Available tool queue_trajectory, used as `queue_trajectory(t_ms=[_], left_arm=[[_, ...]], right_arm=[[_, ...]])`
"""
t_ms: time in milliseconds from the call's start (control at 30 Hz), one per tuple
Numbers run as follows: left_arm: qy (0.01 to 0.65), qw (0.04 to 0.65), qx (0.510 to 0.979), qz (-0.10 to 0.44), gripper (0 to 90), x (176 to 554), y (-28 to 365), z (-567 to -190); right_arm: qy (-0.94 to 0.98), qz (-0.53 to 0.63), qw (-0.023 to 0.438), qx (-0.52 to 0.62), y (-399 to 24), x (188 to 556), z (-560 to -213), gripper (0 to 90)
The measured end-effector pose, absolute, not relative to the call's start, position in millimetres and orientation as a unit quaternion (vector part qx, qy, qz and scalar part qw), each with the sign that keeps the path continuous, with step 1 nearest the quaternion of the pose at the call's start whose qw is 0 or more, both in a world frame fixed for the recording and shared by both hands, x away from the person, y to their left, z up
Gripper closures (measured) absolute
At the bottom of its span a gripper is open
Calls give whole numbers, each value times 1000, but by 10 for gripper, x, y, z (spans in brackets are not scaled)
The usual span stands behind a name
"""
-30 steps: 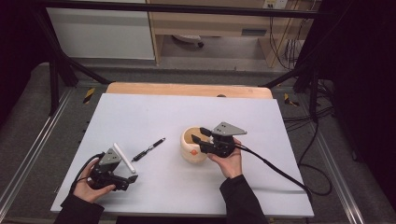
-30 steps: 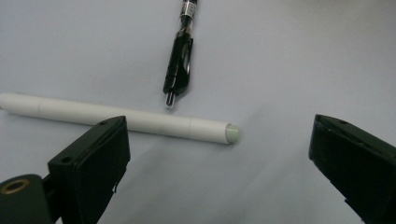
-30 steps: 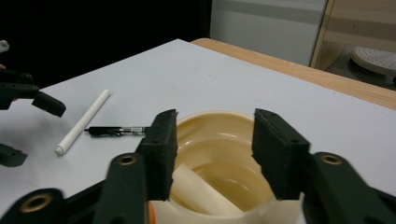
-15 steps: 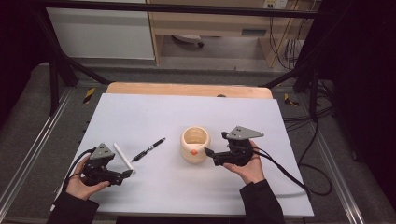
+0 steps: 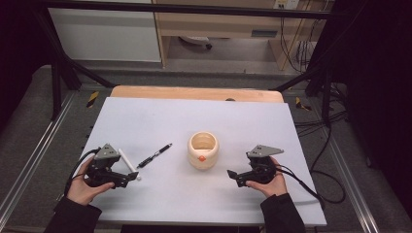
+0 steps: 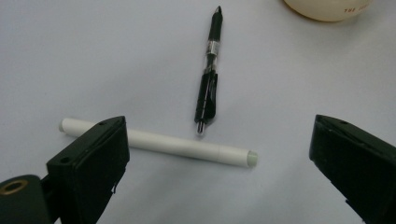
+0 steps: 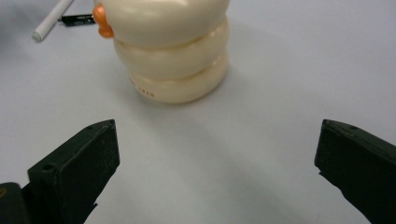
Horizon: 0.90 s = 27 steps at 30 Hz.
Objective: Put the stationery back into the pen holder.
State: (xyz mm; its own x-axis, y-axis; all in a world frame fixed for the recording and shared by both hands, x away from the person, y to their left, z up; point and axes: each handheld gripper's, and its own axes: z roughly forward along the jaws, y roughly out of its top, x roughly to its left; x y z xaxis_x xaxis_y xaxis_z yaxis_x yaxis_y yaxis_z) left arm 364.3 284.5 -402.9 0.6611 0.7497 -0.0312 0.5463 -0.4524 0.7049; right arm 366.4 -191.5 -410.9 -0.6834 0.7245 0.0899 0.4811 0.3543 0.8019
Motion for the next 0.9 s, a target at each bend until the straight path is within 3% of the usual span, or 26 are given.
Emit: queue_trajectory(t_ms=[367, 900], left_arm=[[379, 336, 852, 133, 119, 3905, 2623, -3955], [336, 273, 895, 111, 381, 4253, 2239, -3963]], right_arm=[[815, 412, 140, 382, -2213, 3544, -4321, 9], [817, 408, 141, 382, -2271, 3530, -4327, 7]])
